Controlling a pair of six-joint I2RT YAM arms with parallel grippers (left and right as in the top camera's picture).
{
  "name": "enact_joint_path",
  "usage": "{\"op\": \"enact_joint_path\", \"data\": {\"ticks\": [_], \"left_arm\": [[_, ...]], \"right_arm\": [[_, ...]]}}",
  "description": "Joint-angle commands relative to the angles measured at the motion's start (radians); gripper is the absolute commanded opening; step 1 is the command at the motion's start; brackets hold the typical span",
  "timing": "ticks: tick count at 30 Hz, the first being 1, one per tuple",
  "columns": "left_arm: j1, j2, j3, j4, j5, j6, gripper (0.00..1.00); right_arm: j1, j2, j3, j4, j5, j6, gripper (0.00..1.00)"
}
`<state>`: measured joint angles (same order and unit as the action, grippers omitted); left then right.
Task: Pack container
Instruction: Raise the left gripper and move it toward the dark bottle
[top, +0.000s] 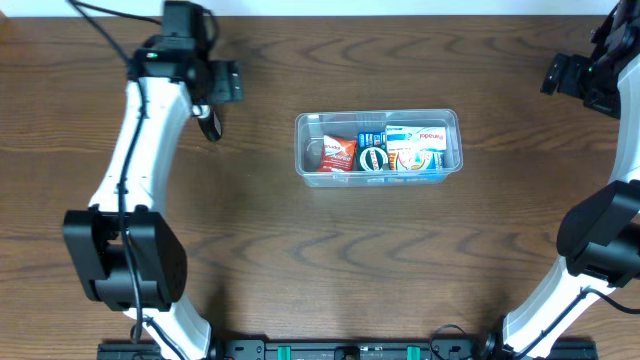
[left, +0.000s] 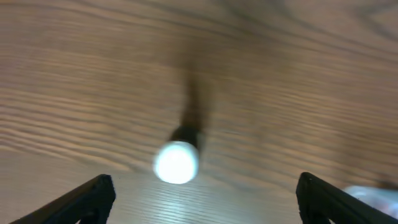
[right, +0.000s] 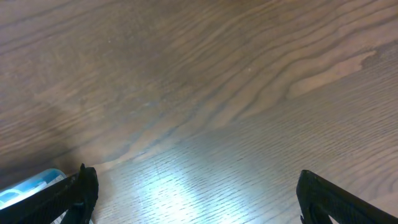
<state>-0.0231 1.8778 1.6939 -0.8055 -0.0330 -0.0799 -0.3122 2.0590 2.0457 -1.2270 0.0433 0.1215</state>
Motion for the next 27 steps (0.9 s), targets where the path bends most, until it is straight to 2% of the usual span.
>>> {"op": "enact_joint_path", "data": {"ticks": [1, 23, 25, 27], "left_arm": [[0.021, 0.002, 0.012, -0.006, 0.0, 0.082, 0.95], [0.025, 0.109, -0.011, -0.028, -0.001, 0.087, 0.94], [0.025, 0.116, -0.011, -0.028, -0.001, 0.087, 0.92], [0.025, 0.12, -0.011, -0.028, -0.001, 0.087, 0.85]], "right_arm": [[-0.005, -0.03, 0.016, 0.0, 0.001, -0.003, 0.99], [-0.005, -0.03, 0.016, 0.0, 0.001, -0.003, 0.99], [-0.005, -0.03, 0.016, 0.0, 0.001, -0.003, 0.99], [-0.005, -0.03, 0.016, 0.0, 0.001, -0.003, 0.99]]}}
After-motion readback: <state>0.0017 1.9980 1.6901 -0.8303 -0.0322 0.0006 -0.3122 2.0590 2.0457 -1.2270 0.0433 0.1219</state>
